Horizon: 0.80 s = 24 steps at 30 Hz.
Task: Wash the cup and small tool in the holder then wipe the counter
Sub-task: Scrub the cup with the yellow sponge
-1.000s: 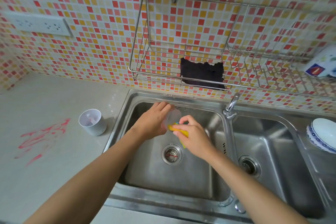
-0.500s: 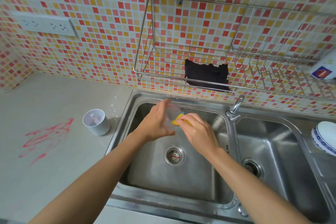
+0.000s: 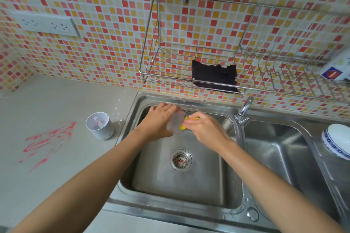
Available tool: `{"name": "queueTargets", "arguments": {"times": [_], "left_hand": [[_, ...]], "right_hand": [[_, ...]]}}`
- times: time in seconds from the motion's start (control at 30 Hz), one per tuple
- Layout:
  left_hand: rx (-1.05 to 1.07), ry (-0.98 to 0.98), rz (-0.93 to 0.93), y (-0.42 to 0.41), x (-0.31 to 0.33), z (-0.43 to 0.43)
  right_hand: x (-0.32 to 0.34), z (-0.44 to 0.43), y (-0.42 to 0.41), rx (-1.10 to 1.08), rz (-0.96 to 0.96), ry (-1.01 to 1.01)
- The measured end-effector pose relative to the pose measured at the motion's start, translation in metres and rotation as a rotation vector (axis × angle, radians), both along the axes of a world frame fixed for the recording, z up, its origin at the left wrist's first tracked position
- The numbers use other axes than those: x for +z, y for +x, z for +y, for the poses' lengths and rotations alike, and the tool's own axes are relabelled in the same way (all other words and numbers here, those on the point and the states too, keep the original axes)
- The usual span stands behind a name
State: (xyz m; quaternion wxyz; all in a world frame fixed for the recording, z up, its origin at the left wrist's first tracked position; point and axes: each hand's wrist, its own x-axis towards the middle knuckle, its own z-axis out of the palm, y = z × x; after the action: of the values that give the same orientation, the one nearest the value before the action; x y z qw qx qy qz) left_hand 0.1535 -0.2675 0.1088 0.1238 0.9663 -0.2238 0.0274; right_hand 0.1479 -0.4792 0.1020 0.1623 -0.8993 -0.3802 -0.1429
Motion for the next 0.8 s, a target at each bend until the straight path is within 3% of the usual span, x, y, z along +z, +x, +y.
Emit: {"name": "queueTargets", "arguments": {"times": [0.07,0.13,0.2,0.27,0.3,0.4,0.5,0.57,0.7,0.77,0.8], "left_hand": [[0.001,-0.021,-0.022,0.001,0.002,-0.003],[-0.018,-0.018,-0.047,0.002,0.003,-0.005],[-0.053,0.021,-0.046,0.003,0.000,-0.004],[-0.071,0.012,-0.014,0.002,-0.005,-0.001],[-0.074,-0.008,-0.002,0.001,-0.007,0.000],[-0.092,-0.063,0.002,-0.003,-0.011,0.000],[-0.074,-0.100,0.025,-0.005,-0.012,-0.003],[-0.067,-0.095,0.048,-0.006,-0.013,-0.003],[-0.059,-0.082,0.083,-0.007,-0.012,0.002],[-0.062,-0.072,0.090,-0.008,-0.010,0.002],[-0.068,-0.062,0.100,-0.009,-0.009,0.001]], "right_hand": [[-0.003,0.002,0.000,-0.053,-0.064,-0.012],[-0.010,0.014,-0.011,-0.083,0.012,0.128],[-0.011,0.027,-0.023,-0.170,0.318,0.329],[-0.010,0.028,-0.023,-0.225,0.561,0.404],[-0.010,0.025,-0.020,-0.183,0.526,0.356],[-0.015,0.013,-0.008,-0.008,0.011,-0.025],[-0.023,0.016,-0.009,-0.026,-0.122,-0.129],[-0.027,0.027,-0.020,-0.100,0.028,0.028],[-0.019,0.040,-0.030,-0.311,0.803,0.585],[-0.017,0.033,-0.025,-0.277,0.843,0.576],[-0.014,0.028,-0.023,-0.243,0.755,0.480]]}}
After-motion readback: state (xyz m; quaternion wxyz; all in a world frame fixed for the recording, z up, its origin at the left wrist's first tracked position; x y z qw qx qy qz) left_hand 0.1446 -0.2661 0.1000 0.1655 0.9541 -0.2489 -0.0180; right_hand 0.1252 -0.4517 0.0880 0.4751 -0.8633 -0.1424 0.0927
